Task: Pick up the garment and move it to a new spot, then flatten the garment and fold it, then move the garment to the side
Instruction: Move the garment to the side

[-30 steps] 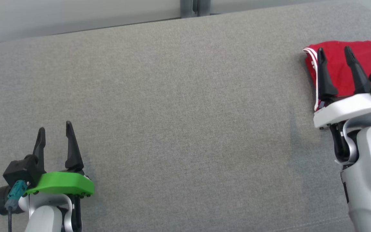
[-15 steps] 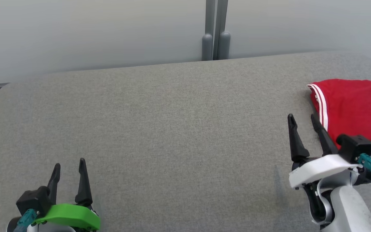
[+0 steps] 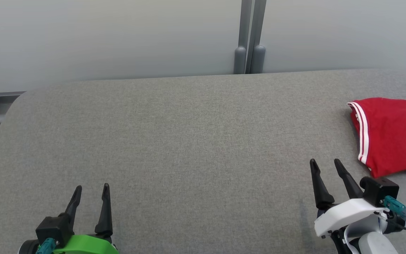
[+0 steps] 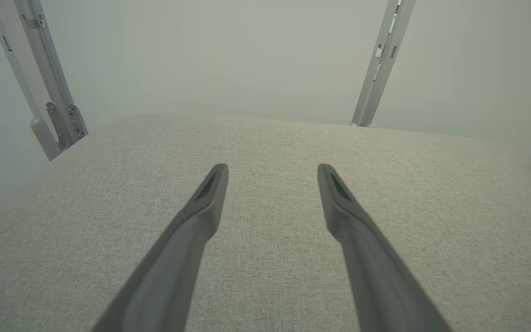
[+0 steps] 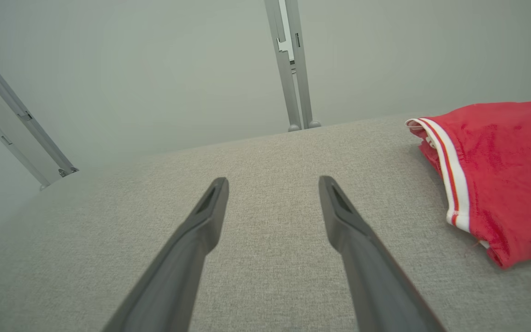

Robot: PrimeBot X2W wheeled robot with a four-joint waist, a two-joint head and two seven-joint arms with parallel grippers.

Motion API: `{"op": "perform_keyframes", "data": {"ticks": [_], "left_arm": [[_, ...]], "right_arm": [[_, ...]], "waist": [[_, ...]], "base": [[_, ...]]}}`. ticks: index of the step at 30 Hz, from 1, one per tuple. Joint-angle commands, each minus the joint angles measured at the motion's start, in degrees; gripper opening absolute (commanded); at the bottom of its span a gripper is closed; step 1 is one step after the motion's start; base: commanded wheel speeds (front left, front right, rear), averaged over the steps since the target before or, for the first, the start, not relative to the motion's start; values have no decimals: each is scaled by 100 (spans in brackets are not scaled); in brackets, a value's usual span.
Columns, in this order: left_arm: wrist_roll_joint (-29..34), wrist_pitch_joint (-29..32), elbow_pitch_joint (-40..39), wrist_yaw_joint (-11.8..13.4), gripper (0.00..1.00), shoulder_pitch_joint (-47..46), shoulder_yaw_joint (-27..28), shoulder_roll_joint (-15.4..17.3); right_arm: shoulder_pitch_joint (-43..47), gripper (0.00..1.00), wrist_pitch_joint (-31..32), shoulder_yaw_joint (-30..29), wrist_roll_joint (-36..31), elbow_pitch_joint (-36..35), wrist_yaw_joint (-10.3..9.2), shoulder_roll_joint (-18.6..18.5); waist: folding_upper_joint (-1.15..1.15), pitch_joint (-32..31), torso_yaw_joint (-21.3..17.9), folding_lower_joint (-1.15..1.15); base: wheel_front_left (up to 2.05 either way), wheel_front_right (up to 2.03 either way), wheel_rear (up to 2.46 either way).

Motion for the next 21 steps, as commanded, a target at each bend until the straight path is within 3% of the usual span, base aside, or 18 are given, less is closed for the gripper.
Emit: {"op": "perform_keyframes", "data": {"ticks": [1,21], "left_arm": [[50,-46,11,-25,100,58,17,-7],[131,-44,137,-85,100,129,142,-112]], "right_arm": [[81,100,-36,-34,-38,28,-3,-10],[231,100,-42,77,69,47,-3,-8]], "waist": [[0,-7,6,1],[0,-20,40,1]], "base": [[0,0,0],[0,0,0]]}}
